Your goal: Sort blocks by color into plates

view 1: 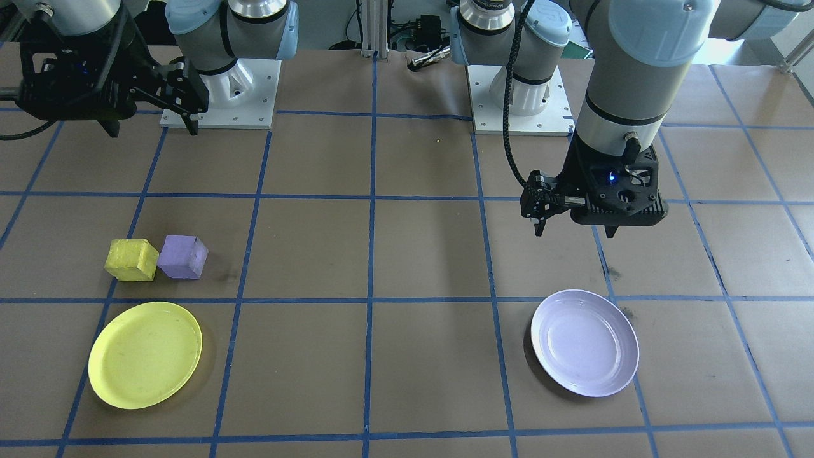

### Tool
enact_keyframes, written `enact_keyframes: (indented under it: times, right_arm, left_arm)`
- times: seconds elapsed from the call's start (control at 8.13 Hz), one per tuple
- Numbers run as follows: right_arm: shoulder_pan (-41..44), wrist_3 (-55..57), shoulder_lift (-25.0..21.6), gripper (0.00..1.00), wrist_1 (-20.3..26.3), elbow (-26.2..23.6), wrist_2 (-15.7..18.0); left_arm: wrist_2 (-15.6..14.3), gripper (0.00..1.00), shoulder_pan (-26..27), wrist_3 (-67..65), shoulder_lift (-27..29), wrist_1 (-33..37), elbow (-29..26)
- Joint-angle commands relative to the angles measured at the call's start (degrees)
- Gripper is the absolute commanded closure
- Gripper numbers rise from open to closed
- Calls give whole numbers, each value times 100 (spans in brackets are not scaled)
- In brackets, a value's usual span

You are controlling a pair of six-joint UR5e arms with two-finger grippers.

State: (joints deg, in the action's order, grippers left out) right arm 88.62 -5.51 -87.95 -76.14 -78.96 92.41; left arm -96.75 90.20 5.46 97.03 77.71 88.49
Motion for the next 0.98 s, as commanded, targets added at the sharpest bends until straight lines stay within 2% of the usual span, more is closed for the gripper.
enact_keyframes:
  times: [0.0,0.25,0.37,0.49,0.61,0.86]
  right_arm:
    - [-877,-238,233,0,-68,-6,-13]
    - [-1179,-336,1004,0,-575,-15,22]
    - [-1337,-476,1408,0,-638,-49,336]
    - [-1539,-521,1682,0,-935,-215,356]
    - [-1654,-556,1859,1,-1251,-652,417]
    - [-1690,-732,1904,0,-2234,-1785,471]
  left_arm:
    - [620,0,7,-552,0,-2,19]
    - [561,0,-2,-520,-113,7,71]
    - [552,0,-2,-520,-140,16,98]
    - [552,0,-11,-528,-106,-1,98]
    - [535,0,-20,-520,-105,7,107]
    - [561,0,-72,-554,-88,-10,107]
